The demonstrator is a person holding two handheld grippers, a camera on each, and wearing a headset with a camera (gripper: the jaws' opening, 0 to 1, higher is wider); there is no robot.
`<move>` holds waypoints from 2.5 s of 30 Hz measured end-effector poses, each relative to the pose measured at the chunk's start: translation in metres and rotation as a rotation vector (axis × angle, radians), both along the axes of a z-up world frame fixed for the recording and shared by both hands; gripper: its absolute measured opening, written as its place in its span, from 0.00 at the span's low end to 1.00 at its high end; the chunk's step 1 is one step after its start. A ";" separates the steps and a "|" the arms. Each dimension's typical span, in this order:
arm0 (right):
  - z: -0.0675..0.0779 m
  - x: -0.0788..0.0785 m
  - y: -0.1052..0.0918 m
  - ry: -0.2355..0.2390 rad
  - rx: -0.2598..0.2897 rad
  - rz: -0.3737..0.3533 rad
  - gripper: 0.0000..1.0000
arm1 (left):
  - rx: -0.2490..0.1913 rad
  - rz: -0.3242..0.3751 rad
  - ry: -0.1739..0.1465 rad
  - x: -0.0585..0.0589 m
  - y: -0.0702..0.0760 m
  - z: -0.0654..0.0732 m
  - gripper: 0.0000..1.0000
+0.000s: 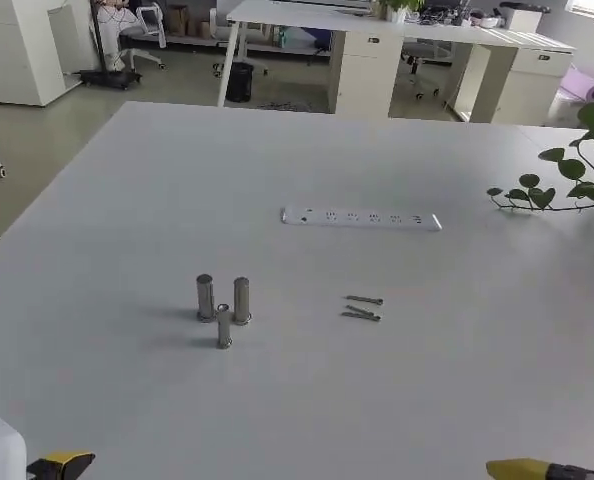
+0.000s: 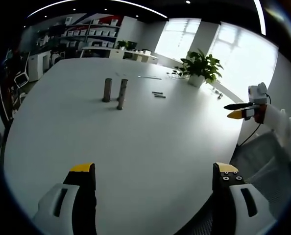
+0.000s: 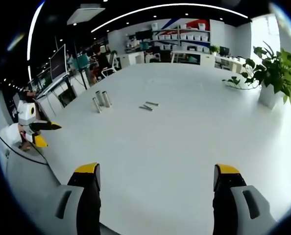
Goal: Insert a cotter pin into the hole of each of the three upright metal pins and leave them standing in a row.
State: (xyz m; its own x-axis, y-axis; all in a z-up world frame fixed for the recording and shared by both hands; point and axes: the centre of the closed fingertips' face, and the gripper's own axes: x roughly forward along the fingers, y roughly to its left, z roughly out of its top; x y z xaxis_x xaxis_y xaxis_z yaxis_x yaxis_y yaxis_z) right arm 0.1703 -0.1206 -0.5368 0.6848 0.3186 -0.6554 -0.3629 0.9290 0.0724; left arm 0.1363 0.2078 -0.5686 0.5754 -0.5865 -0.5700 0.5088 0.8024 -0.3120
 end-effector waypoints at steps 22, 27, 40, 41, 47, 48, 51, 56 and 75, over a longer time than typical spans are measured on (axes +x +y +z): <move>0.003 0.000 0.002 -0.004 0.017 -0.011 0.92 | 0.158 -0.234 -0.033 0.063 -0.013 -0.008 0.99; 0.000 -0.004 0.000 0.005 0.016 -0.020 0.91 | 0.185 -0.260 -0.059 0.086 -0.013 -0.006 0.99; -0.003 -0.010 -0.004 0.019 0.002 -0.034 0.91 | 0.247 -0.296 -0.095 0.128 -0.027 -0.013 0.73; -0.004 -0.011 -0.004 0.020 0.002 -0.035 0.91 | 0.250 -0.294 -0.091 0.129 -0.028 -0.014 0.73; -0.005 -0.011 -0.006 0.029 -0.004 -0.034 0.90 | 0.248 -0.261 -0.099 0.145 -0.032 -0.020 0.58; -0.006 -0.011 -0.006 0.030 -0.005 -0.033 0.90 | 0.250 -0.257 -0.105 0.147 -0.033 -0.020 0.55; -0.006 -0.011 -0.005 0.035 -0.010 -0.029 0.90 | 0.249 -0.234 -0.115 0.155 -0.033 -0.021 0.49; -0.007 -0.010 -0.005 0.038 -0.011 -0.021 0.89 | 0.223 -0.154 -0.160 0.176 -0.032 -0.015 0.33; -0.005 -0.009 0.000 0.032 -0.004 -0.002 0.88 | 0.202 -0.152 -0.211 0.192 -0.036 -0.007 0.07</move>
State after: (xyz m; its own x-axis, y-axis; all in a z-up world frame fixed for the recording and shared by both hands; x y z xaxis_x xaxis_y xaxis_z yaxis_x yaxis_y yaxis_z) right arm 0.1612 -0.1210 -0.5414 0.6641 0.3144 -0.6783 -0.3588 0.9300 0.0798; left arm 0.3285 0.1715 -0.5758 0.6079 -0.5620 -0.5608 0.6638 0.7473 -0.0294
